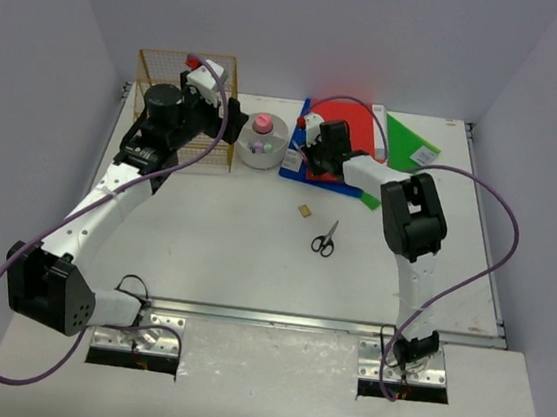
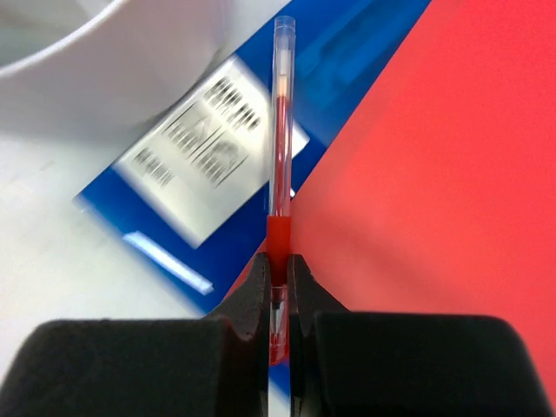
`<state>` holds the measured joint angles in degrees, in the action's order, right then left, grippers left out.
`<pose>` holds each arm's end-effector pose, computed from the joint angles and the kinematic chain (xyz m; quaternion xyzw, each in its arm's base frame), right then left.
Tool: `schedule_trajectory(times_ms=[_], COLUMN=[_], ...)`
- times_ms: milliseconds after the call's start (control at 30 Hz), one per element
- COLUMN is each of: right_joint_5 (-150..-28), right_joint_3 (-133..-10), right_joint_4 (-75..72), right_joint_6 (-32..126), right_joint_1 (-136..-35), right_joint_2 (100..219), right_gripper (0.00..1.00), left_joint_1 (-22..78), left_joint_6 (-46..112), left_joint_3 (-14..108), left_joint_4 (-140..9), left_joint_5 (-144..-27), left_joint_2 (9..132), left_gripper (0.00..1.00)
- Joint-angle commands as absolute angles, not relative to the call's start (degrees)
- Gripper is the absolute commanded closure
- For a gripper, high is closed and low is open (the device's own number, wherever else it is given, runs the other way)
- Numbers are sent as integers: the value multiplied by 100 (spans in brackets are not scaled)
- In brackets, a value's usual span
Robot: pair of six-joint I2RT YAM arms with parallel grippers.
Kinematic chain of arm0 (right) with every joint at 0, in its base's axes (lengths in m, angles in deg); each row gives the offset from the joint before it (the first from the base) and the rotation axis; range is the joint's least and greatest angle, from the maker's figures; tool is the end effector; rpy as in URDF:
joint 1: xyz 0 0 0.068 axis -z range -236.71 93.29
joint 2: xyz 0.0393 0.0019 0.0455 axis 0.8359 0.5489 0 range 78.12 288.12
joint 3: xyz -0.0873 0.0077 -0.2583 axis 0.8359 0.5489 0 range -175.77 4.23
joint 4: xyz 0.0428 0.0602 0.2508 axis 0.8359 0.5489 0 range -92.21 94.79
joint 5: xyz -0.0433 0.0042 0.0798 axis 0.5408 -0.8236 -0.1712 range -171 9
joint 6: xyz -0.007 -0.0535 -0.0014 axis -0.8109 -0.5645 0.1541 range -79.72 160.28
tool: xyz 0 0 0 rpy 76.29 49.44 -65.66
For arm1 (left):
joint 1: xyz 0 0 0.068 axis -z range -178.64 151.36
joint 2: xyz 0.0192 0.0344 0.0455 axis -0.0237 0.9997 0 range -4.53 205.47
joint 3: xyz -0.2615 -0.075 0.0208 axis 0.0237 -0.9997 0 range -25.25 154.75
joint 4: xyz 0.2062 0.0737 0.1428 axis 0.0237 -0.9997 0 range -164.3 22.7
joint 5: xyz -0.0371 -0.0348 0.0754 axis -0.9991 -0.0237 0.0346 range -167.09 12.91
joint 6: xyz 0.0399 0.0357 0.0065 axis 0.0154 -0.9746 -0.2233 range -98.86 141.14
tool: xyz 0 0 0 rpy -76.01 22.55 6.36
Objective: Organize the desk
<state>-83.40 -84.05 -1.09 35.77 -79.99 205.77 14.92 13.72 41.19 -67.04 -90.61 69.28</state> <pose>0.4513 0.1960 0.1423 -0.2265 0.8792 0.0870 0.4100 0.2944 -0.0795 0.3817 0.2121 0.7178 -0.1234 0.6516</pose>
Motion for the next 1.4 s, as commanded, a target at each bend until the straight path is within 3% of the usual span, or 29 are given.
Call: schedule_trajectory(times_ms=[0,200,367,533,800,967,1367], right_joint_5=[-9350,-10989,-11562,-12013,-12418,-12649,-12503], right_joint_3=[-8148,-7840,-6360,-5270,-5257,-5131,-5467], right_joint_4=[764,1551,1353,1008,1561,1754,2075], right_joint_6=[4604,6750,8992,10989,11390,11377,10289], right_joint_1=[-7692,-7108,-7042,-7066,-7200,-7269,-7729], right_joint_2=[18970,17656,16807,16450,16422,16407,16319], right_gripper=[100,100,100,100,100,100,100], left_joint_1=[1498,1623,1849,2830,4451,4831,5014], left_joint_6=[766,-1362,-3927,-5157,-6253,-6498,-6460], left_joint_3=[4024,4036,4058,3502,3131,3687,4191], left_joint_4=[-6490,-7430,-8572,-8572,-8819,-9409,-9532], left_joint_5=[-9791,-11006,-11960,-11844,-11538,-11548,-11390], left_joint_2=[6877,6855,6597,6138,6217,6769,7592], left_gripper=[21,24,24,25,29,41,46])
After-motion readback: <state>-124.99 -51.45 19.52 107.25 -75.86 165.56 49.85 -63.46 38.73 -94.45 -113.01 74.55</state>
